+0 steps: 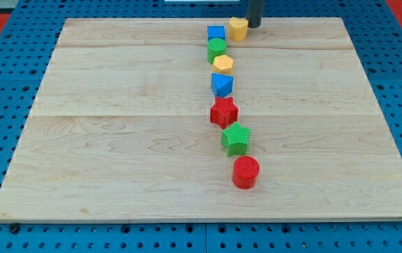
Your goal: Place your arm to the right of the green star
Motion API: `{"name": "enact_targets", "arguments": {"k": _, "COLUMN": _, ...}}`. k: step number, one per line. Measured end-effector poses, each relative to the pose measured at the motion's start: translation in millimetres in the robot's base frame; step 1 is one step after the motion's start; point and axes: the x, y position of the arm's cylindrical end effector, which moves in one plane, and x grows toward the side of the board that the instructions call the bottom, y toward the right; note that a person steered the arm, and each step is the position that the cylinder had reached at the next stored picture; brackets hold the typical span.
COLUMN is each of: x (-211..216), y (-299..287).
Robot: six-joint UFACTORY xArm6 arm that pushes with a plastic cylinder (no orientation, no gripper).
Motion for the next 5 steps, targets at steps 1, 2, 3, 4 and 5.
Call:
{"name": "enact_targets", "arguments": {"k": 1, "x": 33.4, "y": 69.4}}
{"name": "enact_targets", "arguments": {"k": 2, "x": 181.7, "y": 101.6}}
{"name": "enact_targets", "arguments": {"k": 3, "x": 304.6, "y": 115.3}}
{"name": "enact_targets", "arguments": {"k": 4, "x": 325.6, "y": 131.5}}
{"name": "enact_targets", "arguments": {"k": 5, "x": 317.0, "y": 106.9}}
